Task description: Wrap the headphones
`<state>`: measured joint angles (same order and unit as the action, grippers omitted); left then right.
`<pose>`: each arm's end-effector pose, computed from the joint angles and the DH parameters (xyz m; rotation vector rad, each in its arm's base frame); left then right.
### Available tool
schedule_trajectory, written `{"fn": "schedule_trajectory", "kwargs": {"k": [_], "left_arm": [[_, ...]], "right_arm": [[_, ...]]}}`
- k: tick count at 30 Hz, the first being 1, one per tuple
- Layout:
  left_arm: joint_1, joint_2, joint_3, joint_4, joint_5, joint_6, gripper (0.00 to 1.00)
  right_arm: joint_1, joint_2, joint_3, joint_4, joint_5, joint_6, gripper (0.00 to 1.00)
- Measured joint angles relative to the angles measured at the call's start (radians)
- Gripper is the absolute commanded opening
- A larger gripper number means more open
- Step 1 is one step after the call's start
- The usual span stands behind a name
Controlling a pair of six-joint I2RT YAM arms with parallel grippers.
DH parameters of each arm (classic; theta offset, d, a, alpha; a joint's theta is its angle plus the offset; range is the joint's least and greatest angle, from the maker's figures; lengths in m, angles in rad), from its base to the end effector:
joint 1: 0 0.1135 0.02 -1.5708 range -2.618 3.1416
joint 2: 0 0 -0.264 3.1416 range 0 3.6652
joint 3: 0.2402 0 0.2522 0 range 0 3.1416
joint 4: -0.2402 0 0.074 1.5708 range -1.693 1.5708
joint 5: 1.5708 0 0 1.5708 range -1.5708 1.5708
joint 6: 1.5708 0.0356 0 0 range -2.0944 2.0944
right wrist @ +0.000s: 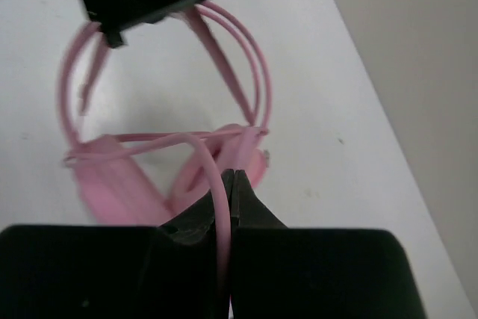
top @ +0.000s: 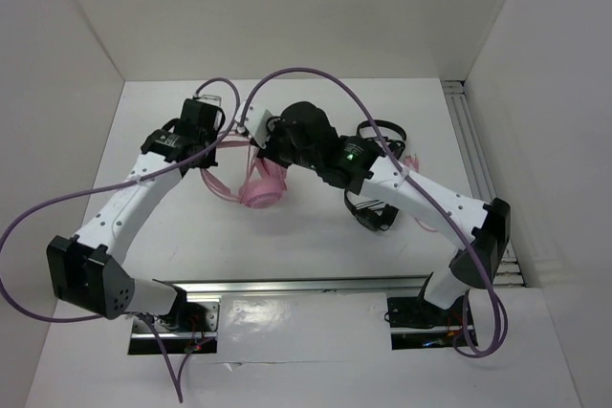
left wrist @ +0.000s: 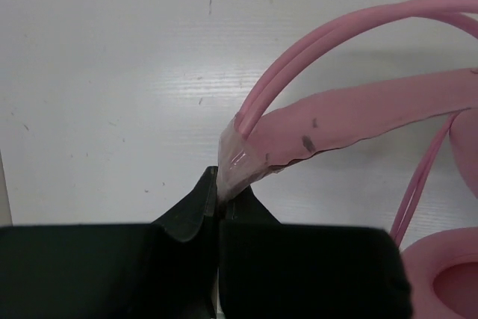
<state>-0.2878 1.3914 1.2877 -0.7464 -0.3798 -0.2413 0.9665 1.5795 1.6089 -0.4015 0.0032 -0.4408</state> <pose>0.2851 -0.0706 0.3271 -0.1153 2.3495 0.2041 0.2089 0.3023 0.4048 -1.2655 1.4948 0.3446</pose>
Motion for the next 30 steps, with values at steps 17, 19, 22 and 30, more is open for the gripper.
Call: {"fn": "schedule_trajectory", "kwargs": {"k": [17,19,22,30], "left_arm": [[-0.187,-0.085,-0.001,-0.042,0.167,0.08,0.0],[-0.206,-0.126,0.014,-0.052,0.214,0.077,0.0],[-0.22,-0.175,0.092,-0.069,0.272,0.078,0.0],[-0.235,-0.215,0.417,-0.2,0.345,0.074,0.0]], "right_arm": [[-0.111,-0.027,-0.183,0.261,0.158,-0.086,0.0],[-0.154,-0.019,-0.196,0.292,0.103,-0.052,0.08],[-0.232,-0.002,-0.209,0.321,-0.03,0.006,0.14],[-0.38,0.162,-0.217,0.523,-0.519,0.304,0.41]]}}
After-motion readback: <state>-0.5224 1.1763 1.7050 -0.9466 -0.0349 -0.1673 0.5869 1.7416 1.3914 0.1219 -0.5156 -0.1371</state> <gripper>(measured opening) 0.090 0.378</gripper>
